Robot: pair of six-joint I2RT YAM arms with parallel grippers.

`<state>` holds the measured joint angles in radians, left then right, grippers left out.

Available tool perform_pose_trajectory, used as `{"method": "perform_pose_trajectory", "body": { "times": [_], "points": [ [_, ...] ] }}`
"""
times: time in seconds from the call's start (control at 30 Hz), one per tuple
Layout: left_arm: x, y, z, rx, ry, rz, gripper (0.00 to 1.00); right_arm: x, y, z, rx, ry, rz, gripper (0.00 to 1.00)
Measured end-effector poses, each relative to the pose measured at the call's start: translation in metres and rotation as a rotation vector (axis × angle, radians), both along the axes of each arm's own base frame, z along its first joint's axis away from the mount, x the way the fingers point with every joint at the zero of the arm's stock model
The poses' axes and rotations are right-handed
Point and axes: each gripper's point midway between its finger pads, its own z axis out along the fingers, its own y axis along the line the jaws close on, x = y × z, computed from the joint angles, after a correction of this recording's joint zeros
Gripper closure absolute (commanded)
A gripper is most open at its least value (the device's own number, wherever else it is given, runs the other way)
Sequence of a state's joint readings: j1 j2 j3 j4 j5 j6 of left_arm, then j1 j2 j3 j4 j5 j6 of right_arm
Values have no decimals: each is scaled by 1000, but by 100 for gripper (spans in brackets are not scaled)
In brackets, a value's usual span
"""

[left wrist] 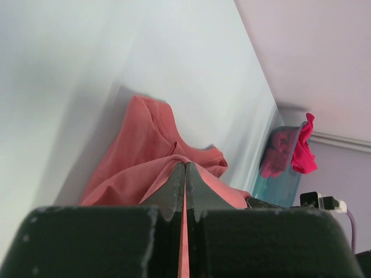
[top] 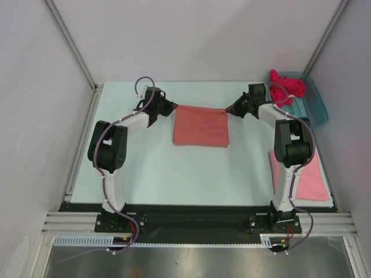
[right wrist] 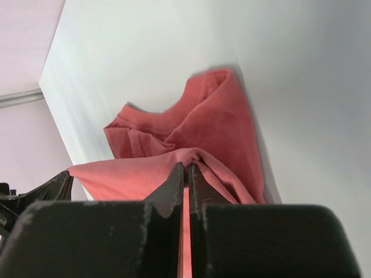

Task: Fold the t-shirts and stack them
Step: Fold the tshirt

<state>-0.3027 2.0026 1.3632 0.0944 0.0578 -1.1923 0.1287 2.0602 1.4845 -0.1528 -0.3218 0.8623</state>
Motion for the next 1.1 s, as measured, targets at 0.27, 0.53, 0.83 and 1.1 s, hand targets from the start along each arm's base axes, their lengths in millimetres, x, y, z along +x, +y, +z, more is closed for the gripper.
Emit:
{"method": "perform_pose_trajectory", "body": {
  "times": [0.27,0.53,0.83,1.1],
  "points": [
    [21,4,-8,-14,3,3,100,19,-1,-7,23,-14,8,100],
    [44,0,-31,-22,19,-10,100,35,-5,-25,50,-17,10,74],
    [65,42,-22,171,-15,-59,63,68,-41,-24,-17,-129,76,40],
    [27,37,59,223,-249,-232,58,33,-24,14,-63,-246,218,33]
  ]
}}
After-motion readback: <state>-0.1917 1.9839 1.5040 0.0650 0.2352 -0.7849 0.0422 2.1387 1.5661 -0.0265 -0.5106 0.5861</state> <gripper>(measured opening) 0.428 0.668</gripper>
